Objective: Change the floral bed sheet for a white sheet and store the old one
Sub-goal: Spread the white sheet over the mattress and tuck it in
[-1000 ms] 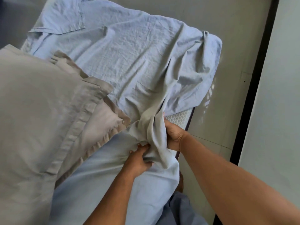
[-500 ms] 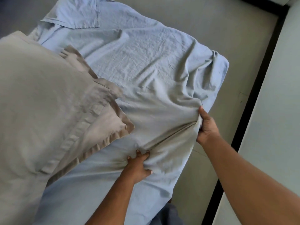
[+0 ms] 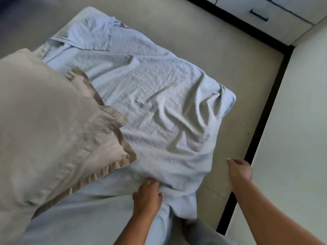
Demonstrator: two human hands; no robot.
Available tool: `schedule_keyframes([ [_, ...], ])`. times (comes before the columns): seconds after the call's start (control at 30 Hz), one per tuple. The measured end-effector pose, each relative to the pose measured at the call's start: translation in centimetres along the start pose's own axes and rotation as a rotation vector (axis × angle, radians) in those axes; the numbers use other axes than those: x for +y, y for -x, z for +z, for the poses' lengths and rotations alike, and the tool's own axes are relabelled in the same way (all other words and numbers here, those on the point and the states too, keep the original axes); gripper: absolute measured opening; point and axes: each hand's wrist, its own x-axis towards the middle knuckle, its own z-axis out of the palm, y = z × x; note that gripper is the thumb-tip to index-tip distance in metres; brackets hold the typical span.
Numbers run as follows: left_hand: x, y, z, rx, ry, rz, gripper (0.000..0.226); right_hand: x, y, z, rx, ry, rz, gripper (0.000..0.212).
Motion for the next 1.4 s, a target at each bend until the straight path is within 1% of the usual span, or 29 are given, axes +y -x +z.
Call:
schedule_keyframes([
  [0.07,2.8,-0.4,-0.7,0.102,-0.016,0.069,0.040,-1.3,-0.8,1.5,-0.085,-0.007,0.006,0.036],
  [0.1,4.2,-1.1,-0.9,0.148,-0.008,0.090,0.044,-2.0,-1.6,2.2,-0.146,-0.023,0.015,0.040],
  [0.13,5.3,-1.8,-1.0,0.169,0.011,0.109,0.049,-2.9,-2.1,3.1,-0.212,-0.045,0.005,0.045],
  [0.2,7.5,-3.5,-1.1,0.177,0.068,0.139,0.058,-5.5,-3.6,4.8,-0.335,-0.129,-0.011,0.062],
  [0.23,8.6,-4.5,-1.2,0.188,0.075,0.150,0.061,-7.2,-4.6,5.8,-0.367,-0.176,-0.016,0.070],
  [0.27,9.8,-5.7,-1.5,0.204,0.055,0.143,0.063,-8.7,-5.9,7.0,-0.378,-0.205,0.003,0.073],
  [0.3,10.6,-6.7,-1.7,0.220,0.035,0.132,0.066,-9.8,-7.0,7.9,-0.350,-0.210,0.010,0.069],
  [0.33,11.3,-7.6,-1.8,0.226,0.016,0.108,0.069,-10.6,-7.9,8.6,-0.315,-0.174,0.000,0.056],
  [0.37,12.0,-8.3,-1.8,0.229,-0.011,0.084,0.072,-11.0,-9.2,9.2,-0.285,-0.087,-0.027,0.040],
  [0.4,13.3,-9.3,-1.8,0.219,-0.036,0.055,0.075,-11.7,-10.9,8.9,-0.286,0.018,-0.046,0.028],
  [0.47,14.7,-10.5,-2.1,0.204,-0.048,0.019,0.076,-13.7,-12.3,8.1,-0.322,0.132,-0.123,0.015],
  [0.5,15.3,-11.0,-2.3,0.199,-0.053,0.013,0.075,-14.9,-13.5,7.4,-0.286,0.140,-0.158,0.012],
  [0.53,16.3,-12.0,-2.4,0.202,-0.065,0.009,0.074,-16.7,-15.3,6.1,-0.213,0.128,-0.172,0.011],
  [0.63,18.6,-13.4,-2.7,0.210,-0.126,0.049,0.078,-21.3,-21.5,2.0,0.045,0.015,-0.122,0.012],
  [0.67,19.4,-13.7,-2.8,0.207,-0.154,0.071,0.080,-22.6,-23.9,0.6,0.079,0.011,-0.111,0.015],
  [0.73,20.9,-14.4,-2.8,0.201,-0.155,0.114,0.083,-24.9,-28.3,-1.6,0.079,-0.038,-0.111,0.020],
  [0.77,21.3,-14.8,-2.8,0.204,-0.136,0.125,0.085,-25.7,-30.3,-2.0,0.081,-0.062,-0.100,0.019],
  [0.8,21.7,-15.1,-2.6,0.206,-0.120,0.132,0.086,-26.2,-31.7,-2.2,0.096,-0.050,-0.093,0.013],
  [0.83,21.9,-15.4,-2.5,0.195,-0.110,0.135,0.086,-26.2,-32.8,-1.9,0.084,-0.024,-0.086,0.008],
  [0.87,22.1,-15.7,-2.3,0.185,-0.092,0.131,0.086,-26.5,-32.8,-1.2,0.047,0.037,-0.124,0.009],
  [0.93,22.4,-16.4,-2.2,0.220,-0.062,0.132,0.084,-27.1,-30.6,0.8,-0.094,0.193,-0.272,0.021],
  [1.03,22.3,-17.3,-1.9,0.319,-0.020,0.102,0.079,-26.0,-25.4,4.4,-0.381,0.496,-0.524,0.047],
  [1.07,22.2,-17.6,-2.0,0.346,-0.018,0.090,0.080,-25.5,-24.1,5.6,-0.444,0.541,-0.563,0.052],
  [1.1,22.0,-18.0,-1.9,0.370,-0.022,0.077,0.080,-25.1,-23.0,6.8,-0.480,0.544,-0.563,0.055],
  [1.17,21.8,-18.5,-2.2,0.392,-0.039,0.077,0.078,-25.0,-21.8,8.3,-0.440,0.426,-0.489,0.052],
  [1.23,21.4,-18.7,-2.2,0.386,-0.086,0.104,0.073,-25.2,-21.8,8.8,-0.349,0.349,-0.427,0.035],
  [1.3,21.4,-18.7,-2.1,0.379,-0.153,0.130,0.069,-26.4,-22.2,8.9,-0.321,0.387,-0.472,0.023],
  [1.4,21.6,-18.6,-1.9,0.391,-0.153,0.165,0.067,-29.5,-23.7,8.6,-0.250,0.471,-0.582,0.021],
])
